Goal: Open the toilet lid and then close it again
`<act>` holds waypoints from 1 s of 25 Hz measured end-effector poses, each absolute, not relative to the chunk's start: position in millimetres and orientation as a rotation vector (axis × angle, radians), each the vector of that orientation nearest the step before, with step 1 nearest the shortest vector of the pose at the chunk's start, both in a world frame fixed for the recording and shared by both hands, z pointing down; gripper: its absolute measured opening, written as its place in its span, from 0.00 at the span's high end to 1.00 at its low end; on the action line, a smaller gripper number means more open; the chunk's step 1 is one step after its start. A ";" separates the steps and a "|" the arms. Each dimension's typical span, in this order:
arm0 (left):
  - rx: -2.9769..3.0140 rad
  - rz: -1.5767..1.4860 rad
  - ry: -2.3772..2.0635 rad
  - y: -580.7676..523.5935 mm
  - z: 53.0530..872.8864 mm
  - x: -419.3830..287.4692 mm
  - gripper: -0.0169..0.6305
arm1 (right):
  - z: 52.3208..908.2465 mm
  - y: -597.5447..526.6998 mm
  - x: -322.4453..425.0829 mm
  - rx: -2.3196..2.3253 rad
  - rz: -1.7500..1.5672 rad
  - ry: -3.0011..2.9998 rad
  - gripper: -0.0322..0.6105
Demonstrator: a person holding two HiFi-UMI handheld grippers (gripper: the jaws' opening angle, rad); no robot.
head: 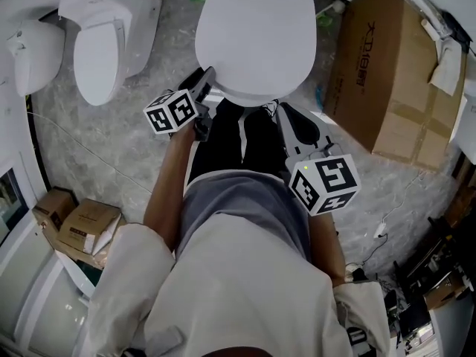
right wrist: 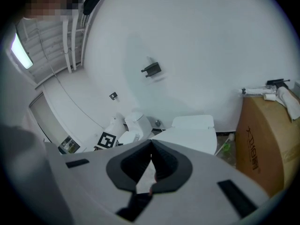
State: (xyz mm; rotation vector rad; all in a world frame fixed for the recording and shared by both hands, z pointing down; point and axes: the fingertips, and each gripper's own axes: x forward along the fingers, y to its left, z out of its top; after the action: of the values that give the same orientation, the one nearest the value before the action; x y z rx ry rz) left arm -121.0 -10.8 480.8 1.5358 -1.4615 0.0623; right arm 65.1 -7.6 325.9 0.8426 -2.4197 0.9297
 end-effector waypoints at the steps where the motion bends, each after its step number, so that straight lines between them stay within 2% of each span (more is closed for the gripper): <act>1: 1.545 0.063 -1.448 -11.7 478.9 -120.8 0.76 | 322.0 -7.2 60.9 0.844 0.927 -2.426 0.93; 25: 1.792 -0.096 -1.191 -66.0 419.8 -130.9 0.70 | 273.0 -27.7 -1.8 0.930 0.812 -2.492 0.93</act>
State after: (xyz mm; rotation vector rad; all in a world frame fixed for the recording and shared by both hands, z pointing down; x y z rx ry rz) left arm -130.9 -66.0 419.8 1.7915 -1.1908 -0.0961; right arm -1.8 -27.7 273.0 0.9303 -2.4925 0.8119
